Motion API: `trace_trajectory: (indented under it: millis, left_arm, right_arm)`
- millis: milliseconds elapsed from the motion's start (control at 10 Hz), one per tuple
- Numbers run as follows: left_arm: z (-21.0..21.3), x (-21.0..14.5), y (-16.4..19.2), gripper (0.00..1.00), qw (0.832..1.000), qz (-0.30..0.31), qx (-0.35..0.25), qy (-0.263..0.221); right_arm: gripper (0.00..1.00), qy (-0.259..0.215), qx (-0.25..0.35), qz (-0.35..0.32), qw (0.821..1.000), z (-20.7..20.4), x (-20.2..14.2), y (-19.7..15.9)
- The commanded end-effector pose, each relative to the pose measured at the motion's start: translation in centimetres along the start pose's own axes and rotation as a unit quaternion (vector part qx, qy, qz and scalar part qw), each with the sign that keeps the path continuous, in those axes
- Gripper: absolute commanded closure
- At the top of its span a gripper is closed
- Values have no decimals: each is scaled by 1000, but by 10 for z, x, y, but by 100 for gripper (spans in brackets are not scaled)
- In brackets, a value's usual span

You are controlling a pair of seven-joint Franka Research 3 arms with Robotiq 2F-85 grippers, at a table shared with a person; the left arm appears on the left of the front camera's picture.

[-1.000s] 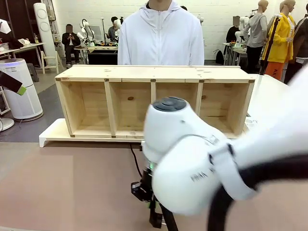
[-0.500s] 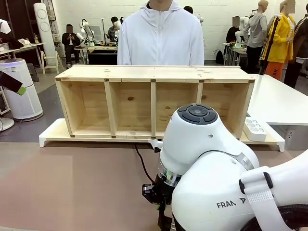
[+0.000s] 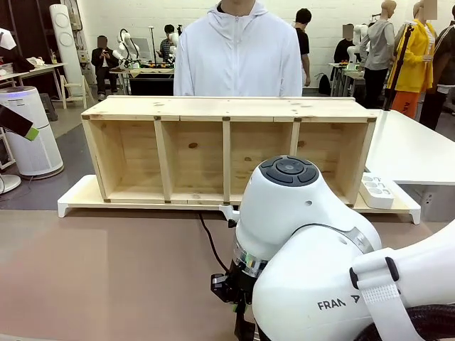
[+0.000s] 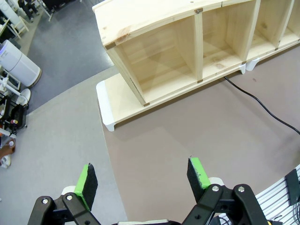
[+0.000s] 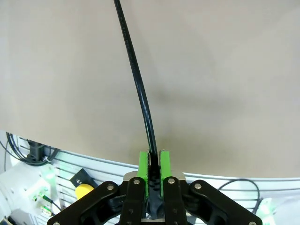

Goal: Perform cable management.
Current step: Pull the grasped Power Cable to the location of the Power Strip.

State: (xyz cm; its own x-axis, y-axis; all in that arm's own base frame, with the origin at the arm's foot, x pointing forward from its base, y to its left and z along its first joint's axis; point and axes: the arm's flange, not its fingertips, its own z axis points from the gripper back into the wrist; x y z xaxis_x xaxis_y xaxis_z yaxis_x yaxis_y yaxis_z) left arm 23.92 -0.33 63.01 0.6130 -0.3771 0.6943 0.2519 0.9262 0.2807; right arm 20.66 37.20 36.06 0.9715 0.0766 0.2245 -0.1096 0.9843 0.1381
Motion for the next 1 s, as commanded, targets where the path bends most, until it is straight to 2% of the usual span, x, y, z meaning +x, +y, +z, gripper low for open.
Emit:
trace_trajectory:
  millis: [0, 300, 400, 500, 700, 900]
  left_arm:
    - [-1, 2, 0, 0, 1000, 0, 2, -2]
    - [-1, 2, 0, 0, 1000, 0, 2, -2]
    - [-1, 2, 0, 0, 1000, 0, 2, -2]
    - [-1, 2, 0, 0, 1000, 0, 2, -2]
    - [-1, 2, 0, 0, 1000, 0, 2, -2]
    - [-1, 2, 0, 0, 1000, 0, 2, -2]
  right_arm:
    - [88, -4, 8, -29, 1000, 15, -2, -28]
    - [88, -40, 13, -95, 995, 48, -7, -88]
    - [88, -33, 9, -109, 993, 55, -12, -104]
    - [88, 6, 10, -142, 990, 64, -18, -124]
    - [88, 35, 15, -196, 980, 81, -27, -160]
    - [88, 16, 1, -235, 972, 101, -30, -193]
